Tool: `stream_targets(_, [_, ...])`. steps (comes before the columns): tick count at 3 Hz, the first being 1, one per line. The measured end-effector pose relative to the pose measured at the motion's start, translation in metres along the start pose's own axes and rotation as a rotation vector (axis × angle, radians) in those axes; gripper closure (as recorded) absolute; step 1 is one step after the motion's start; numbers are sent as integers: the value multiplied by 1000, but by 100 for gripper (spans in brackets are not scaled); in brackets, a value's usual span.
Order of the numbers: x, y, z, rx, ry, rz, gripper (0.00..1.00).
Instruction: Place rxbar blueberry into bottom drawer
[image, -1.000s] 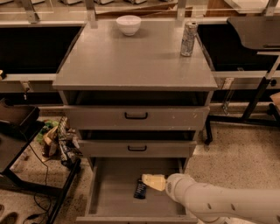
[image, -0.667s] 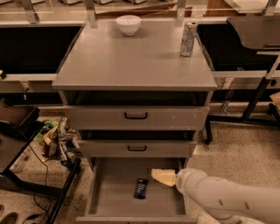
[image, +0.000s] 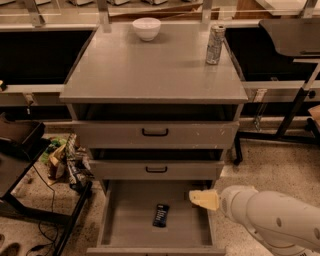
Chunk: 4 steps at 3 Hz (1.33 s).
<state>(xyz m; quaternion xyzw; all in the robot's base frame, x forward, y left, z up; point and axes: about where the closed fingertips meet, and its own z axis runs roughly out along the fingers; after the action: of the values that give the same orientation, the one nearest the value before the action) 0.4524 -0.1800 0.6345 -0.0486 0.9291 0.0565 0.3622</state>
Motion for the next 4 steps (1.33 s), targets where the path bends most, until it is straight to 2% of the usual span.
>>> stream_targets(1, [-12,-47,-8,113,-25,33,0])
stream_targets(2, [-28,-78,-18,234,-50,40,0])
stream_targets(4, [-25,-86,-19,258,-30,52,0])
